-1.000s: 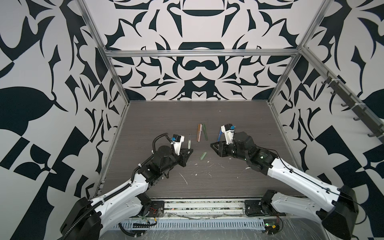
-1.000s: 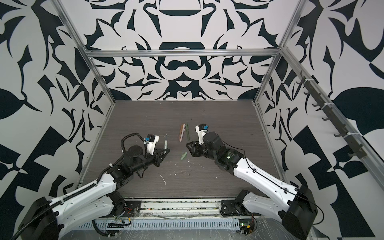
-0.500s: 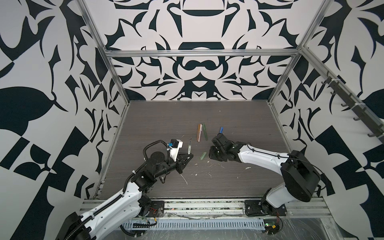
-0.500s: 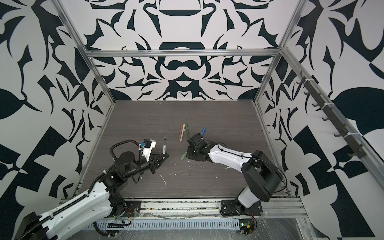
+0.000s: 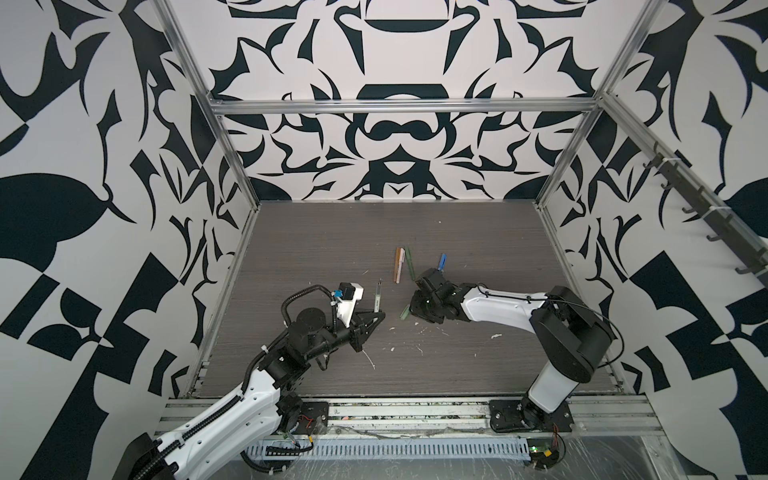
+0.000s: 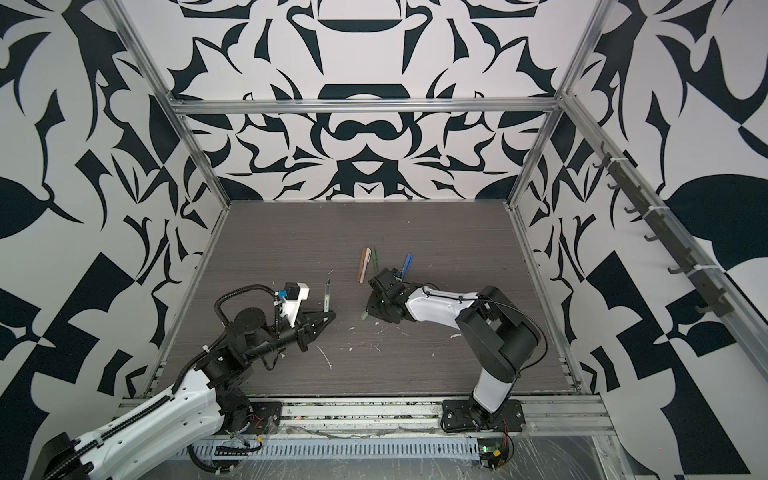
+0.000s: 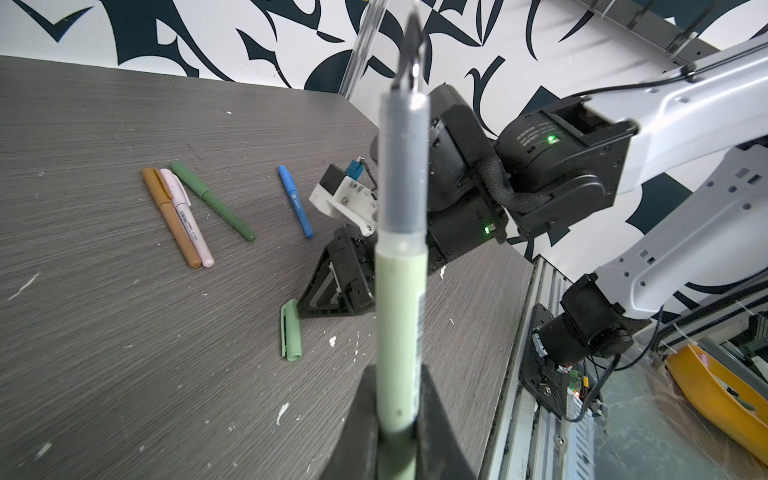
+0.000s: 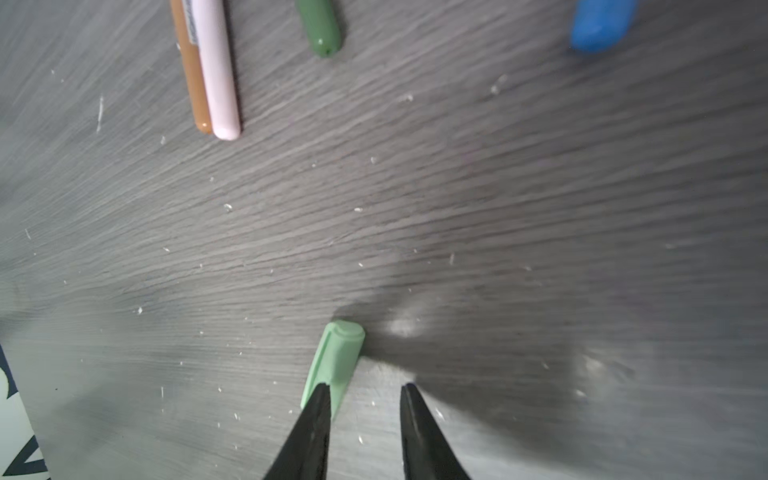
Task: Insert the pens into the pen caps
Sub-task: 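Lower the right gripper onto the light-green cap and close on it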
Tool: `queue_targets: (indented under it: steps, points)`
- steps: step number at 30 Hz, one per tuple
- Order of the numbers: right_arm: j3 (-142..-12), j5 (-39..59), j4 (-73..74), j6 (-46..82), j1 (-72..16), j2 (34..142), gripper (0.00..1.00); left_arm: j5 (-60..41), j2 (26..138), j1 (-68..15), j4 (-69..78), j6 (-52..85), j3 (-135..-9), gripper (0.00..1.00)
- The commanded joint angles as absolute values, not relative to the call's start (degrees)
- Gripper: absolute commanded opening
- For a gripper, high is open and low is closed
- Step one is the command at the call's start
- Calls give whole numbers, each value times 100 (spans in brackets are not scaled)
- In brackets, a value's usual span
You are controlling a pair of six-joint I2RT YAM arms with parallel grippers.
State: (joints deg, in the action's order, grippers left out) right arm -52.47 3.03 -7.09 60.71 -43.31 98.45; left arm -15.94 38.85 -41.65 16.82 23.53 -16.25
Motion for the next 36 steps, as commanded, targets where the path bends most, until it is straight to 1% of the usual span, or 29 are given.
queue_targets:
  steps: [1, 8, 15, 18, 23, 32, 36]
  points:
    - [-5341, 310, -331, 6237, -4321, 9777, 33, -1763, 3833, -4165, 1691, 2296, -1567, 5]
    - [-5342, 333, -236, 6275, -4316, 9884, 33, -1785, 3871, -4159, 1640, 2272, -1606, 5]
    - [-5493, 81, -660, 6291, -4322, 9923, 31, -1798, 3848, -4165, 1657, 2261, -1595, 5]
    - [-5581, 121, -804, 6260, -4320, 10013, 31, -1778, 3793, -4162, 1644, 2259, -1579, 5]
    - [-5641, 331, -648, 6306, -4324, 10225, 28, -1777, 3802, -4158, 1580, 2260, -1610, 5]
    - [-5775, 375, -749, 6216, -4351, 10359, 22, -1722, 3676, -4158, 1519, 2223, -1562, 5]
    - [-5827, 395, -899, 6104, -4379, 10413, 22, -1709, 3649, -4165, 1454, 2199, -1577, 5]
